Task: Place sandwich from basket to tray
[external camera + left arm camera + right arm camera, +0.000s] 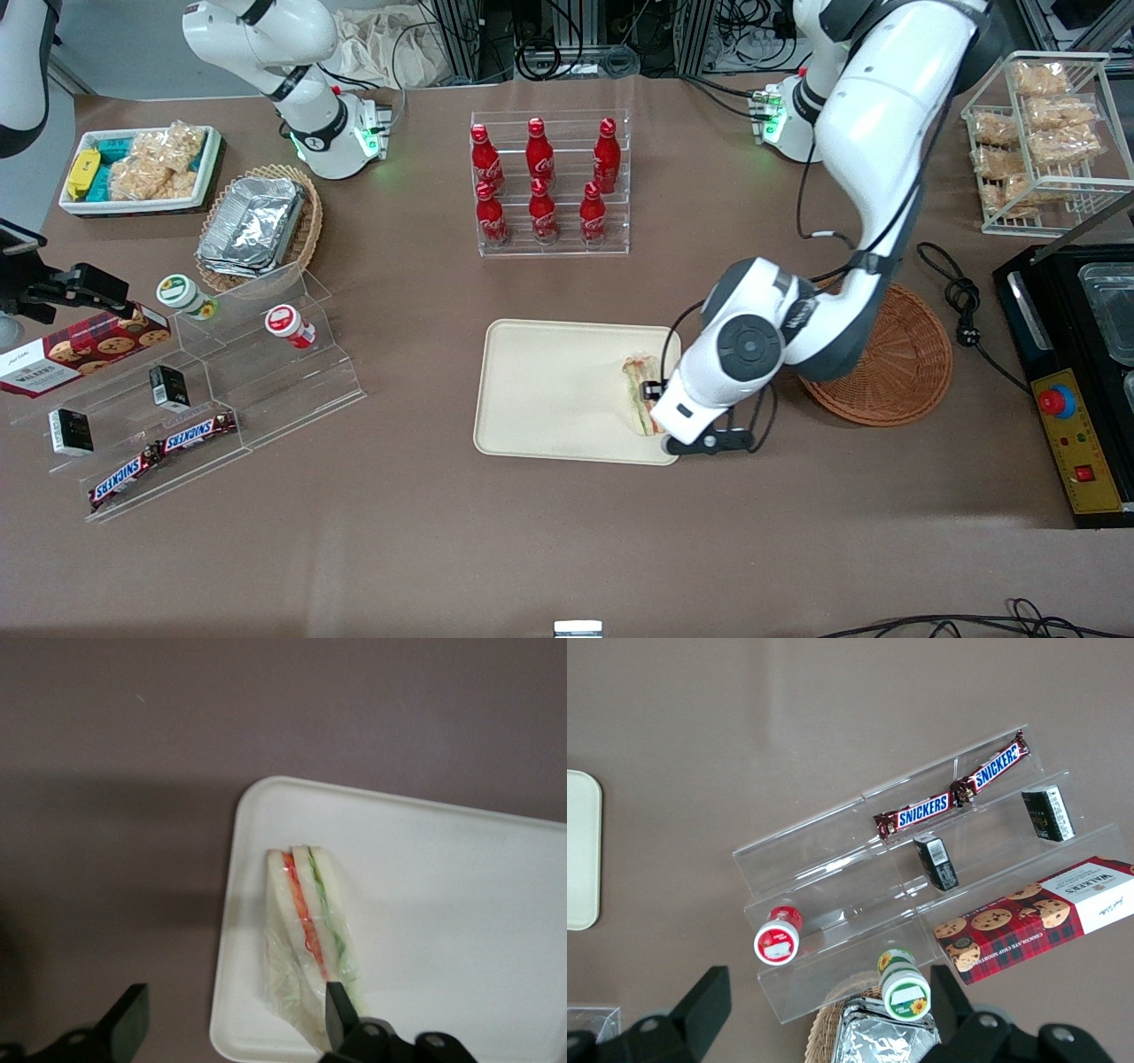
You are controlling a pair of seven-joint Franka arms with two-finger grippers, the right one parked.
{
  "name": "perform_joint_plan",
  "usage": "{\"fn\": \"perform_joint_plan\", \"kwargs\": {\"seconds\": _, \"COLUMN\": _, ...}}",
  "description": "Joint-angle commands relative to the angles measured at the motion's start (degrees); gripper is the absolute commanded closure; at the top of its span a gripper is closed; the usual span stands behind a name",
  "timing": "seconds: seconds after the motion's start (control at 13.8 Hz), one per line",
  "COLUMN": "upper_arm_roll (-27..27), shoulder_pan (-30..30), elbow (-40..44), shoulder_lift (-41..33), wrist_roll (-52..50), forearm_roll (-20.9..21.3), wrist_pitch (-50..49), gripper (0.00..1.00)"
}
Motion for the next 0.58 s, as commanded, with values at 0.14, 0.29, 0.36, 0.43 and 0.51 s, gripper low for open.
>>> {"fn": "perform_joint_plan", "kwargs": {"seconds": 0.14, "upper_arm_roll": -0.37, "shoulder_pan": 4.72, "elbow": -4.08, "shoulder_lift": -11.94, "wrist_roll": 2.94, "forearm_roll": 0.84, "wrist_pitch": -12.17, "gripper": 0.0}}
{"fn": "perform_joint_plan", "kwargs": {"seconds": 0.29, "upper_arm_roll": -0.55, "shoulder_pan": 9.98, "elbow": -12.93, "shoulder_lift": -20.72, "wrist_roll": 8.46, "forearm_roll": 0.5, "wrist_pitch": -11.93, "gripper": 0.0}}
{"fn": "perform_joint_plan", "kwargs": {"seconds": 0.36, "upper_arm_roll": -0.55, "shoulder_pan": 11.92, "elbow": -17.76, "shoulder_lift": -25.98, "wrist_roll": 11.8, "forearm_roll": 0.06, "wrist_pitch": -11.84, "gripper": 0.0}}
{"fn": "perform_joint_plan", "kwargs": {"seconds": 0.43, "upper_arm_roll": -0.55, "shoulder_pan": 14.2, "elbow": -21.55, "shoulder_lift": -29.95, "wrist_roll": 14.36, "forearm_roll": -0.12, "wrist_pitch": -11.75, "gripper": 0.0}}
{"fn": "perform_joint_plan", "kwargs": {"seconds": 0.51, "upper_arm_roll": -0.55, "shoulder_pan": 16.14, "elbow": -24.46, "shoulder_lift": -33.39, "wrist_roll": 16.73, "forearm_roll": -1.08, "wrist_pitch": -11.75, "gripper": 0.0}}
